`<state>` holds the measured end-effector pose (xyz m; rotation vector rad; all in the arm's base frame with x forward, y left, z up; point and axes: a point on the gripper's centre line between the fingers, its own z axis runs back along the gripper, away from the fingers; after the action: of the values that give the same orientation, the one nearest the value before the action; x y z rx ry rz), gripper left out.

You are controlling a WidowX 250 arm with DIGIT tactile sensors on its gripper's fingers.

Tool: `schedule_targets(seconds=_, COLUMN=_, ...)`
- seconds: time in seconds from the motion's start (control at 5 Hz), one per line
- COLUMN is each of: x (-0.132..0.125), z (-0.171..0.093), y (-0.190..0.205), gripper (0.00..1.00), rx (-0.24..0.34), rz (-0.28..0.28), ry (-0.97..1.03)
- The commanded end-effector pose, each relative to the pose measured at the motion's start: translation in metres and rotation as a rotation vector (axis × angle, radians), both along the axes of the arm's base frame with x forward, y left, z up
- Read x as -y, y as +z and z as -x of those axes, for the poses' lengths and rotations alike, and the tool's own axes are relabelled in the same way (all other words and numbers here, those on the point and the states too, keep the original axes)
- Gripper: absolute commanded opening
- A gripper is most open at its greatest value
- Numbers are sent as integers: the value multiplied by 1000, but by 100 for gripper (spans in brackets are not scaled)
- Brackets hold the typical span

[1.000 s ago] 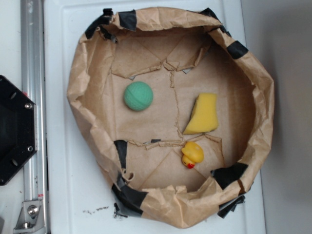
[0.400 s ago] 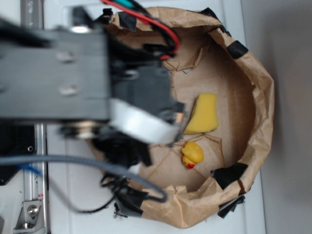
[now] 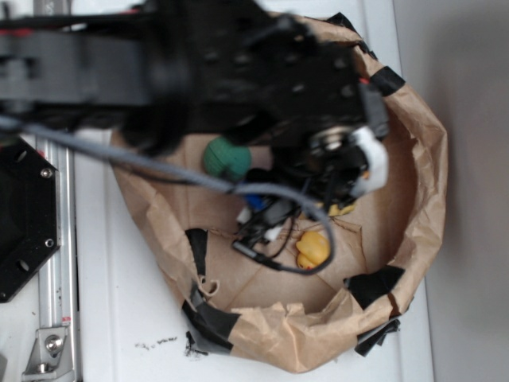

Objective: Grab the green sponge.

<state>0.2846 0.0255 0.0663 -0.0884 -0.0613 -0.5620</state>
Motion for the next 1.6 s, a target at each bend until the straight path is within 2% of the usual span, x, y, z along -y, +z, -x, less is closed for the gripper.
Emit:
schedule_targets(seconds=0.0, x=24, z=-36, y=-3, gripper=100, rx=124, rz=-106, ry=-127)
schedule_targets(seconds=0.2, x=31, z=-43, y=-13, gripper=100, rx=128, rz=-149, ry=-116)
schedule_targets(seconds=0.4, x=31, z=-46, y=-22, gripper=0, rx=106, rz=-157, ry=-47)
schedule_targets(seconds=0.6, x=25, z=-46, y=-26, gripper=0, rx=73, rz=-150, ry=25)
schedule_targets(seconds=0.8, x=16, z=-47, y=-24, gripper=0, rx=26, rz=-115, ry=111)
schedule_targets(seconds=1.0, x=1, z=-37, y=12, gripper=0, rx=105, rz=-64, ry=363)
schedule_targets(seconds=1.2, x=-9, z=-15, y=59, gripper=0, rx=279, rz=102, ry=609)
schedule_targets(seconds=1.4, x=-14, z=2, y=108, gripper=0, rx=379, rz=88, ry=853)
